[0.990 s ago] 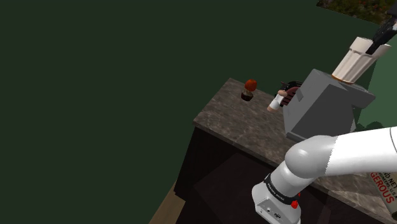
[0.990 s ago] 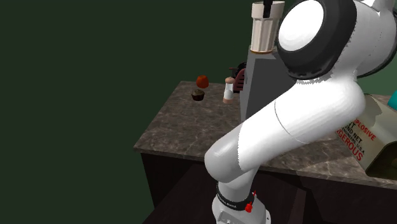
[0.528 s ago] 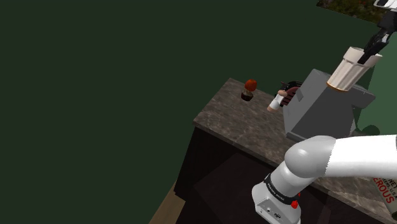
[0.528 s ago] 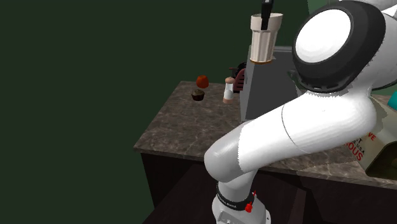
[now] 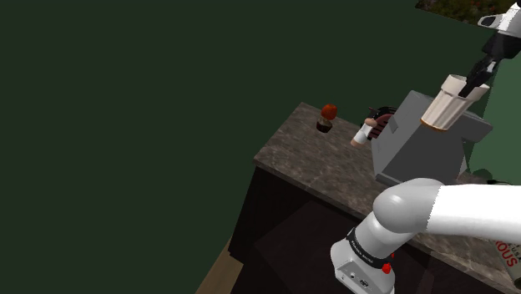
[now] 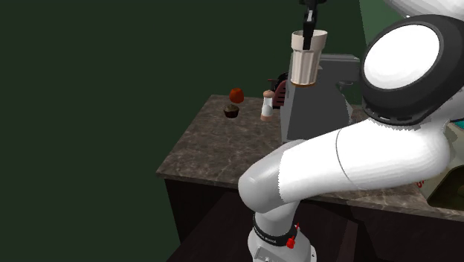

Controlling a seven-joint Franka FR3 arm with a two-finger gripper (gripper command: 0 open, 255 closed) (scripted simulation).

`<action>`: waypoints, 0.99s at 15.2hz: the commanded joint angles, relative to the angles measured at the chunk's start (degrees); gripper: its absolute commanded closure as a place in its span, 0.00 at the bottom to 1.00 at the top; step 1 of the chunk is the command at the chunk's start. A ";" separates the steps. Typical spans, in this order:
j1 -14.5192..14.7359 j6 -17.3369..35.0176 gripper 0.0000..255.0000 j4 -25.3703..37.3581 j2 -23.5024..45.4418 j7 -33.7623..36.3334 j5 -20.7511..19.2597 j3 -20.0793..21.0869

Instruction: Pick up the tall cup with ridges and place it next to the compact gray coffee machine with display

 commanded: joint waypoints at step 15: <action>-1.82 9.14 1.00 -17.00 -7.76 3.31 -2.47 -1.71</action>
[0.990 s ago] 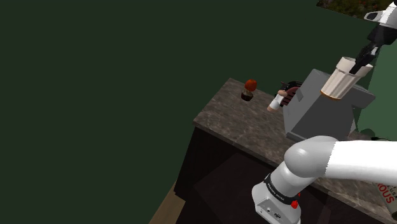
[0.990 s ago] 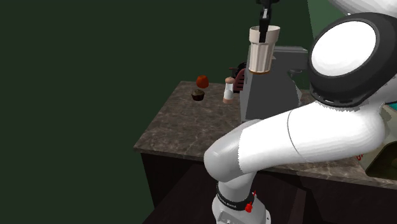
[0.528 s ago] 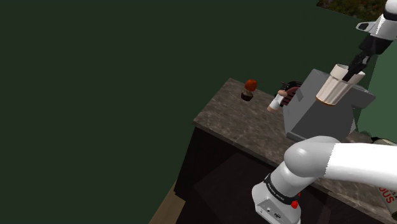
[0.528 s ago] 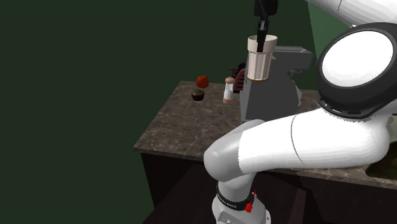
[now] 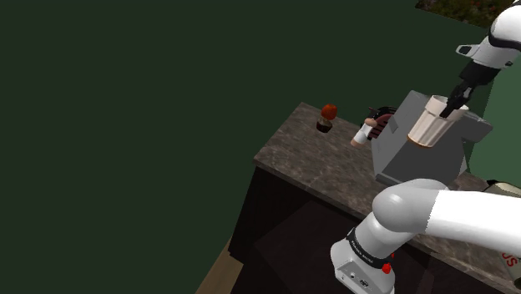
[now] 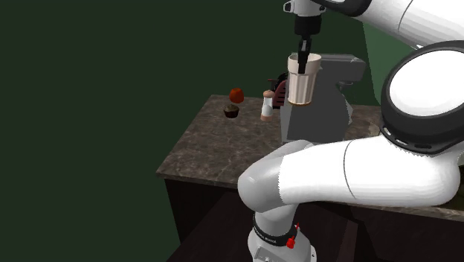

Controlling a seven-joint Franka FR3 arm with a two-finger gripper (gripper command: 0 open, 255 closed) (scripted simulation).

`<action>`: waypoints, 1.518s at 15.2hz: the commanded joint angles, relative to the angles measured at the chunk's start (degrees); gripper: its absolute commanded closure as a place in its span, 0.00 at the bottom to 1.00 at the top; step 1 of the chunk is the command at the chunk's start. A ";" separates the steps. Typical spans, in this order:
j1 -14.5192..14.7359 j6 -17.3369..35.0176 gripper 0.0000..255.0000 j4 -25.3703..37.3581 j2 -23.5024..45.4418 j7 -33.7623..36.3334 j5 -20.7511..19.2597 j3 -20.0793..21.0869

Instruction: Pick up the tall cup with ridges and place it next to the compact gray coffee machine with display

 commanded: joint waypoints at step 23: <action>-3.18 13.60 1.00 -21.31 -7.73 3.51 -6.22 -5.97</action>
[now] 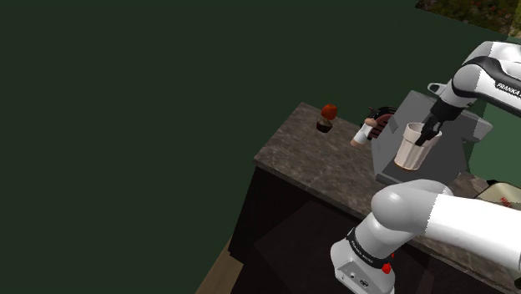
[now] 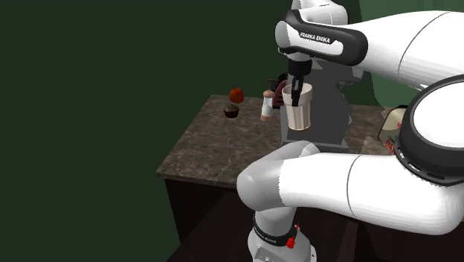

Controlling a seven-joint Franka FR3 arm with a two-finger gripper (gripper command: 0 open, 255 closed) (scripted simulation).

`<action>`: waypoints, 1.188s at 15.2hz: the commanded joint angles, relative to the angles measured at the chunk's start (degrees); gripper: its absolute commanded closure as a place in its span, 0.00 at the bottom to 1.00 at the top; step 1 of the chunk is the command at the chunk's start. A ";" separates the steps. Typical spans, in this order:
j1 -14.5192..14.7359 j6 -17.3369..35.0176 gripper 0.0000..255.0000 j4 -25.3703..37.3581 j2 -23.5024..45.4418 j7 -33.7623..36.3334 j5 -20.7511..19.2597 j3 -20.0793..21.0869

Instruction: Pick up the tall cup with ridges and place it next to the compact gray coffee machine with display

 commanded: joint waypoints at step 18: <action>-2.82 12.09 1.00 -13.26 -1.32 2.30 -8.00 -8.24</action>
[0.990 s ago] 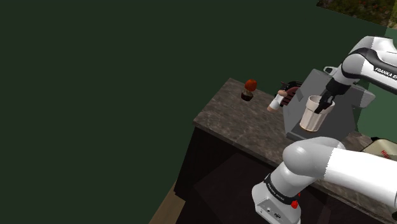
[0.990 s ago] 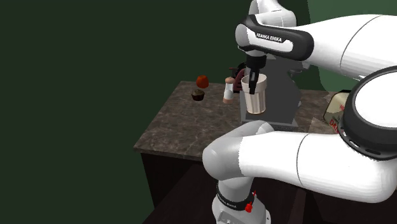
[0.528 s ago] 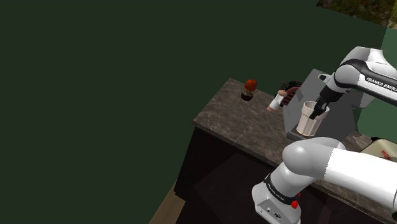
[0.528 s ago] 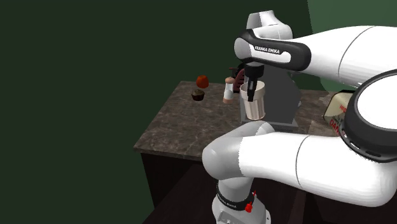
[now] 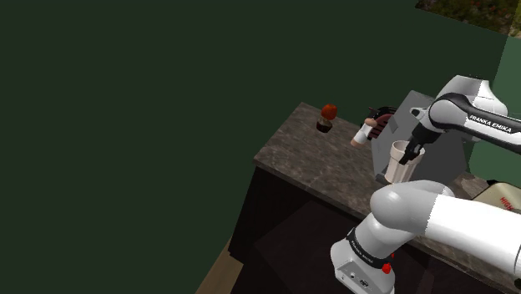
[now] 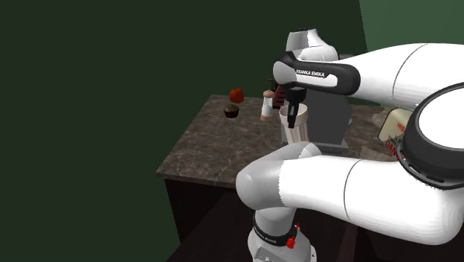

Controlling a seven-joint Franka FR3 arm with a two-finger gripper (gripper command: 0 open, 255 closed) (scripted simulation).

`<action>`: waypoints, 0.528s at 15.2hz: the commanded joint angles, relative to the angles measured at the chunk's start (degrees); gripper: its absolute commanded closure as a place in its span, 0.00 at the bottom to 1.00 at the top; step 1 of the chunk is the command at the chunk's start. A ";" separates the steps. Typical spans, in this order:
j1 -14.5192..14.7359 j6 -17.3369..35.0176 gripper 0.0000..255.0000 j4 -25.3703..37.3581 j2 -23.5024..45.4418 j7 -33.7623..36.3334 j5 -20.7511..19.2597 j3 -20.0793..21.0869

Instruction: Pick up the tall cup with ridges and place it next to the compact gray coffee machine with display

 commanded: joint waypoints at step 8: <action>-1.58 7.33 1.00 -5.15 2.21 0.96 -4.68 -5.05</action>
